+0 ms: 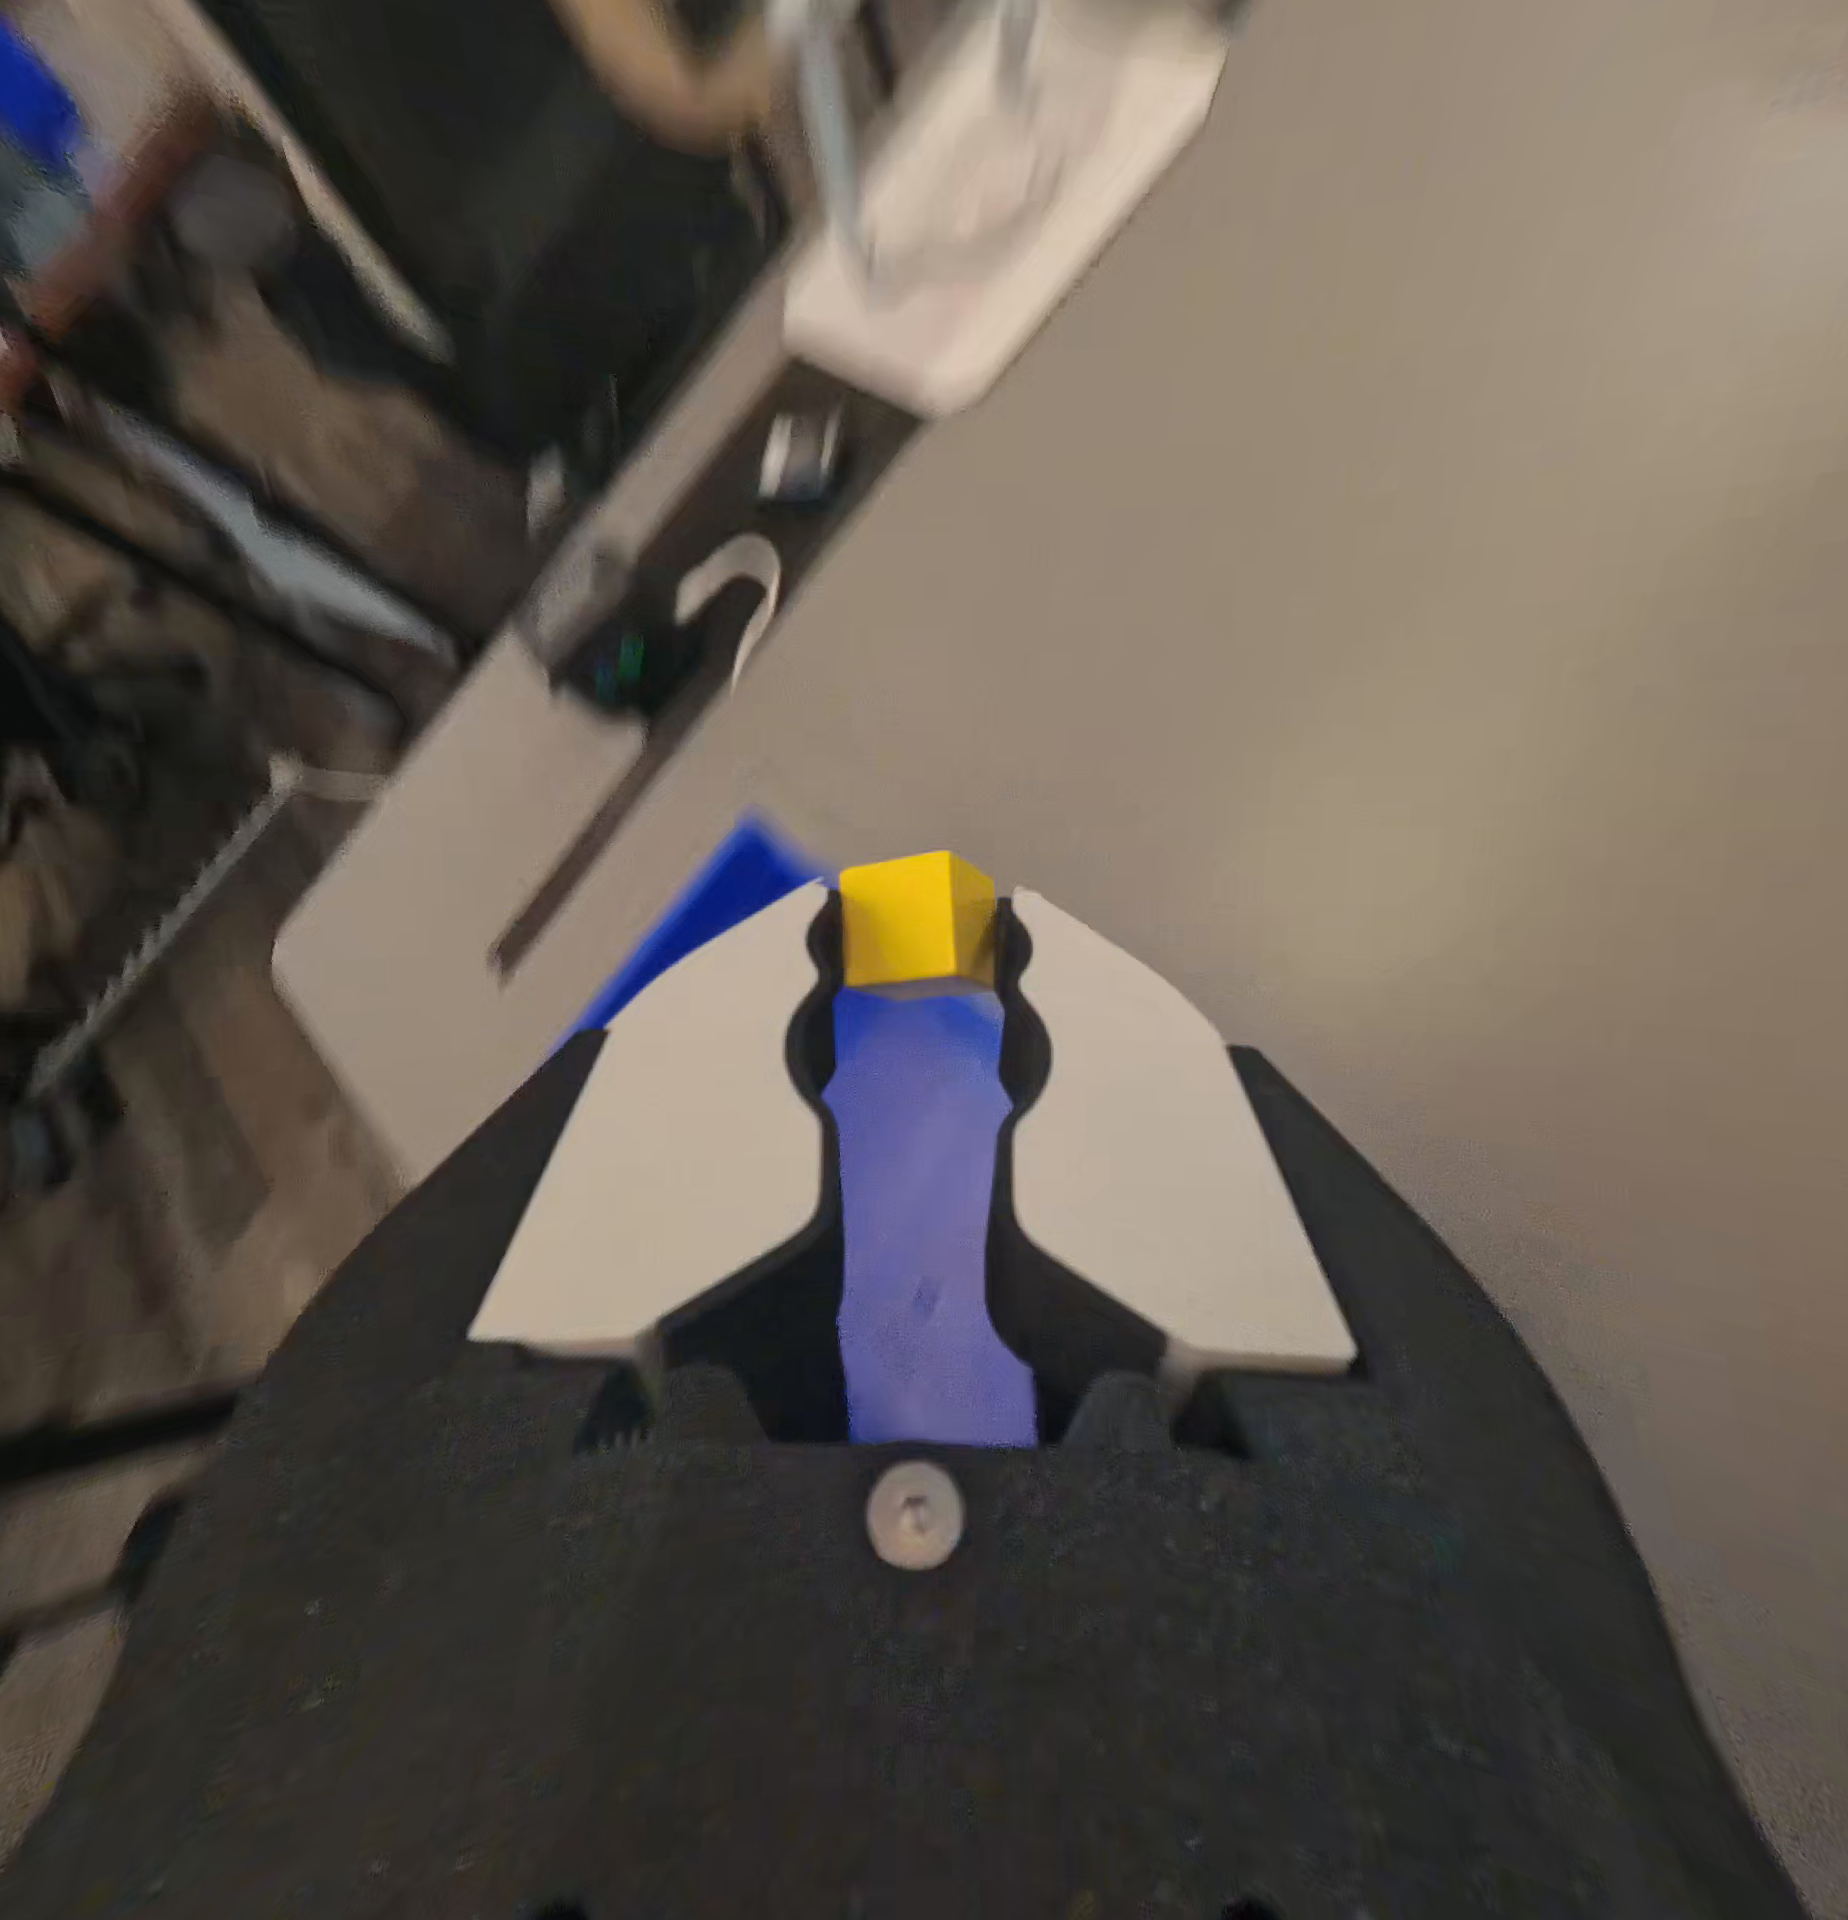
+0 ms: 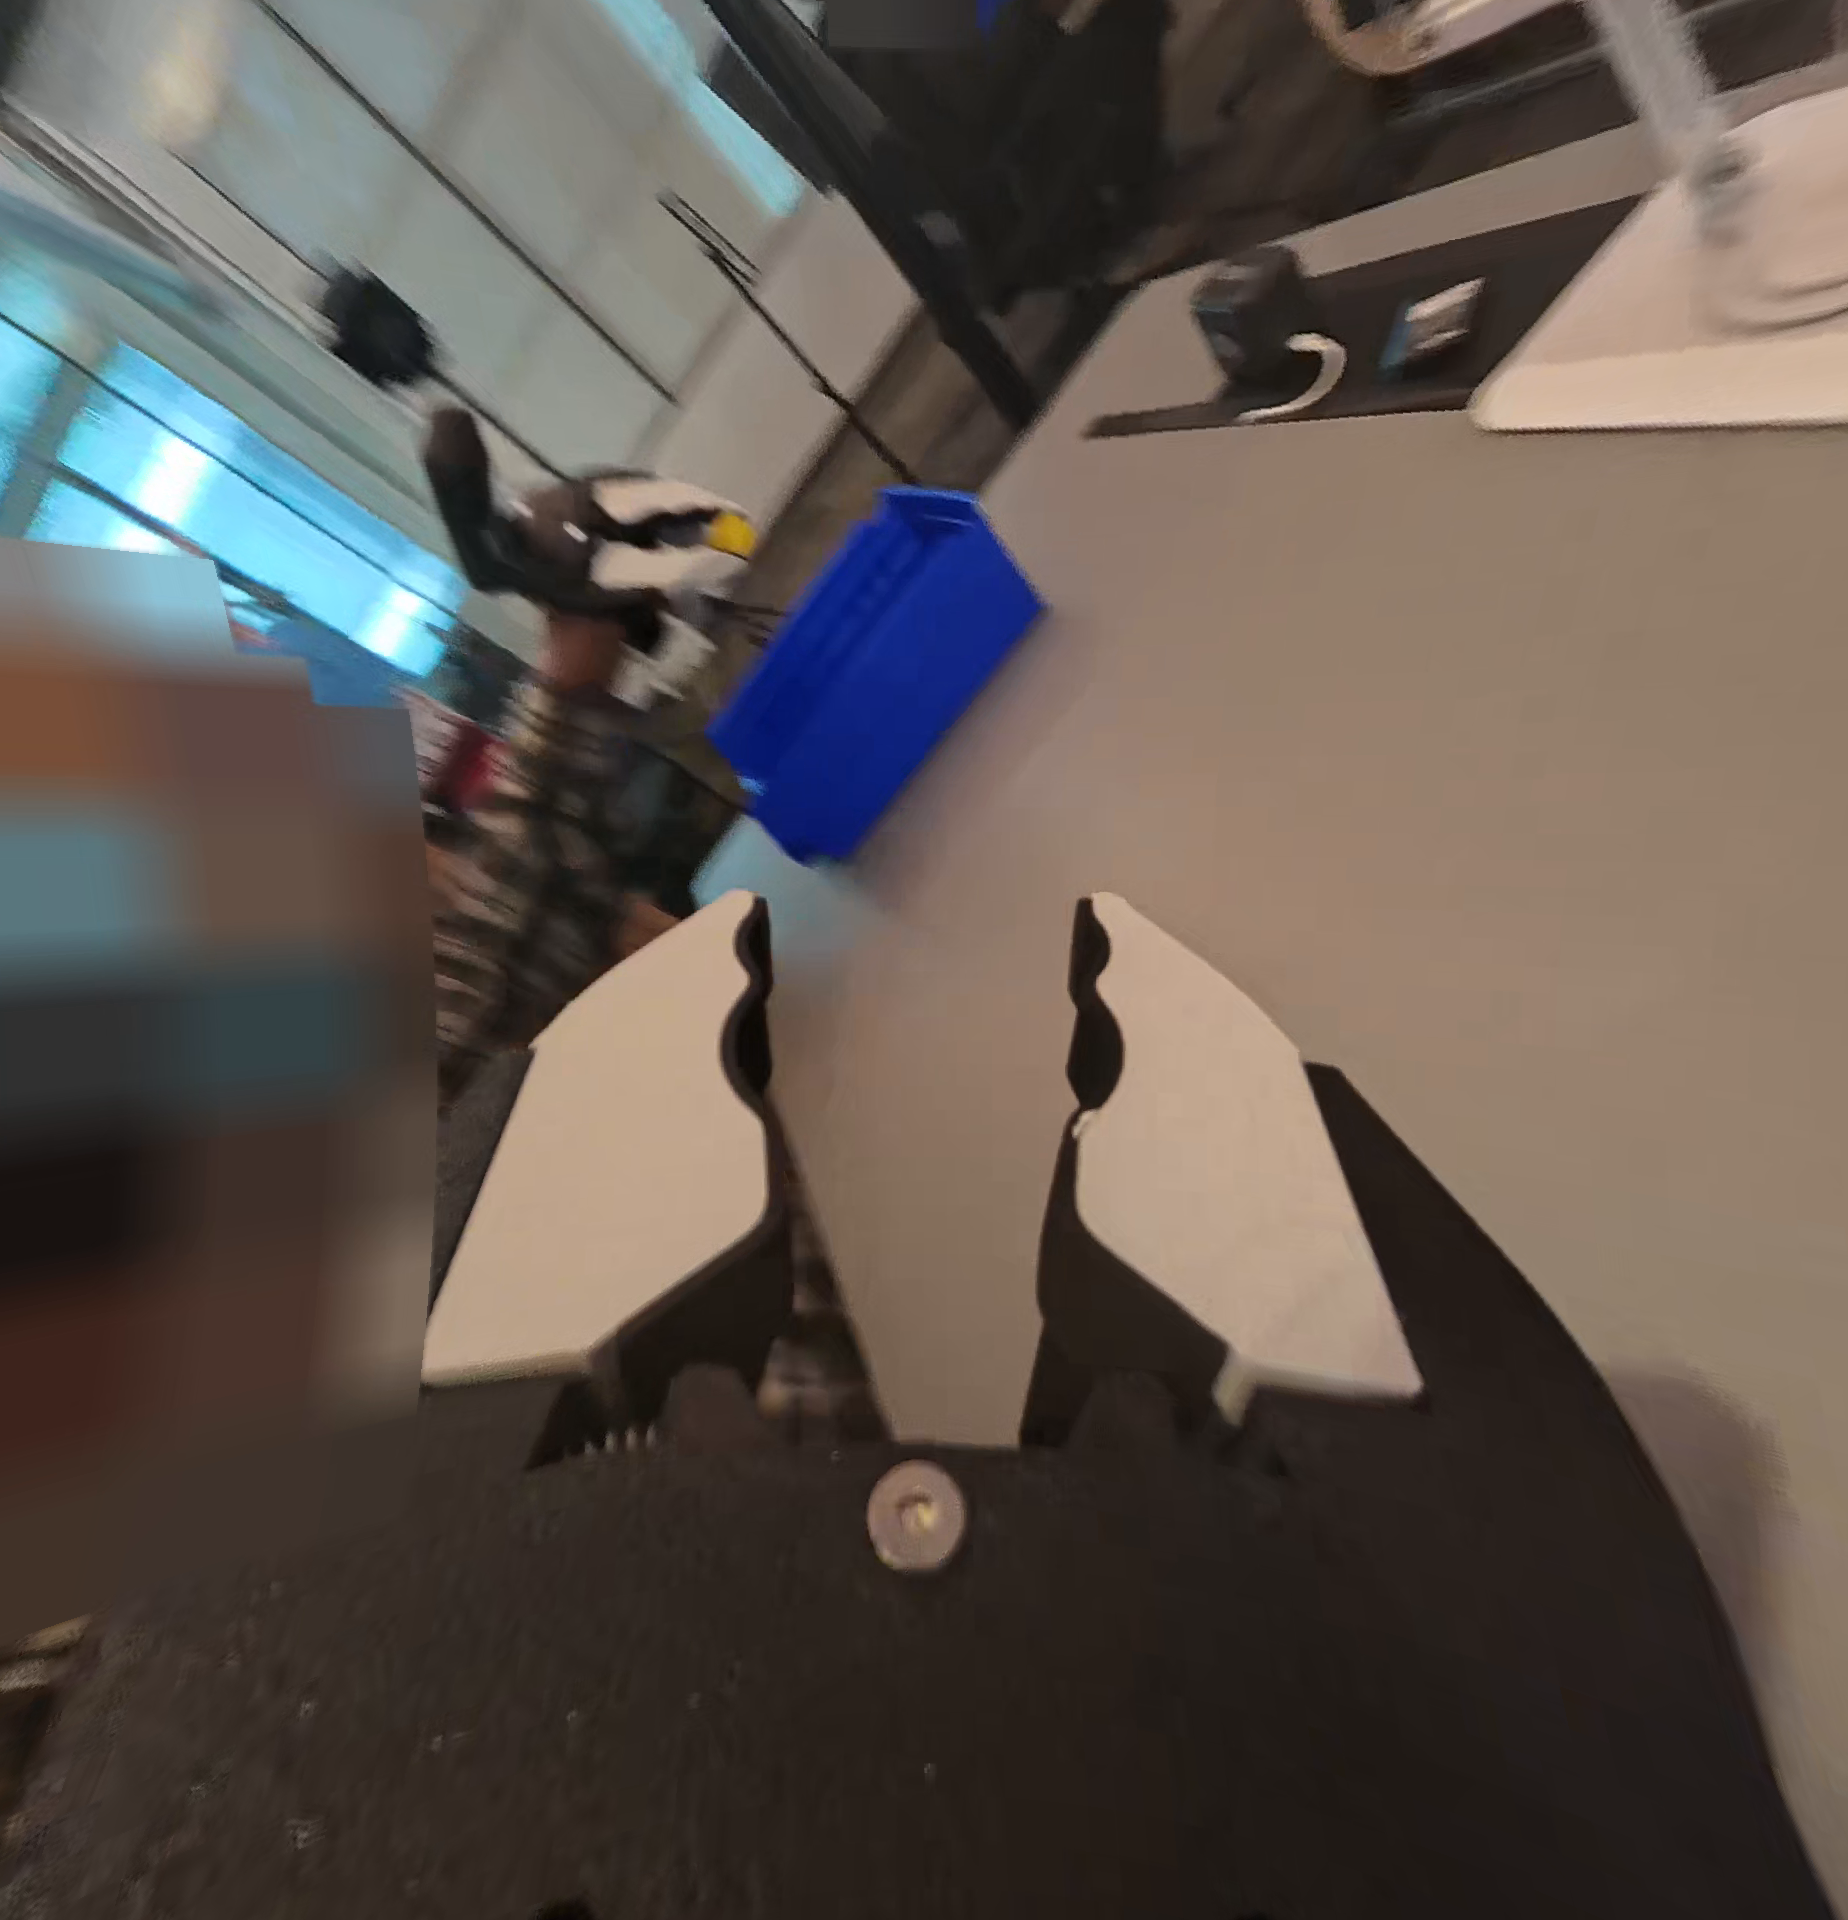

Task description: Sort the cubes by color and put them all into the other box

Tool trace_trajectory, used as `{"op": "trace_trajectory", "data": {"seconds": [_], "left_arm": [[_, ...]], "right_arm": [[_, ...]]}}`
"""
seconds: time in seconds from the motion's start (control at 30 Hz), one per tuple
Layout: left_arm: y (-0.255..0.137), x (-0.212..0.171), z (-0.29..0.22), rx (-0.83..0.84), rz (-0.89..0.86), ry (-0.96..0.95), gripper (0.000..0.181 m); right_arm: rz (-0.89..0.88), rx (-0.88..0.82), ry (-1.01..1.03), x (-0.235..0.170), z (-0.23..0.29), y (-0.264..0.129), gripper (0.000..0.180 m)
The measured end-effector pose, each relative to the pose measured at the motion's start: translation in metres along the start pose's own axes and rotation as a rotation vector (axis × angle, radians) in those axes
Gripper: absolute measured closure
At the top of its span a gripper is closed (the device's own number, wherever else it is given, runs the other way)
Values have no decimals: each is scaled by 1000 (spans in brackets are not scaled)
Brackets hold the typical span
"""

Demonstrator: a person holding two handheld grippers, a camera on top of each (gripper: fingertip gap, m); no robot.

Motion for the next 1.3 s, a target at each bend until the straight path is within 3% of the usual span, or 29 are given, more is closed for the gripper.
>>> {"op": "trace_trajectory", "data": {"seconds": [0.13, 0.23, 0.37, 0.6, 0.83, 0.97, 1.13, 1.2, 1.3], "left_arm": [[36, 73, -72, -28, -273, 130, 153], [71, 108, -128, -94, -377, 257, 153], [107, 133, -178, -165, -422, 365, 153], [136, 146, -213, -178, -382, 472, 153], [142, 151, -224, -150, -395, 500, 153], [146, 157, -229, -199, -435, 431, 155], [143, 159, -229, -408, -549, 189, 111], [142, 149, -225, -504, -595, 86, 100], [151, 127, -213, -587, -657, -36, 98]], "right_arm": [[-3, 348, 311, -9, -3, 59, 119], [98, 494, 438, -19, 9, 102, 116], [210, 443, 413, -25, 20, 131, 119], [304, 319, 326, -20, 25, 138, 126], [323, 324, 326, -25, 21, 138, 157], [312, 290, 283, -23, 16, 125, 158], [226, 199, 224, -7, -3, 68, 158], [164, 12, 143, 9, -24, 20, 158], [115, -430, -5, 34, -68, -66, 158]]}}
Point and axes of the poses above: each gripper's, where its closed fingertips meet, y out along the fingers, x out of its top, z = x × y across the jaws, the point moved 9 cm from there along -y, back along the fingers, and after that the axes turned 7 degrees about -x, right-handed, at the moved point
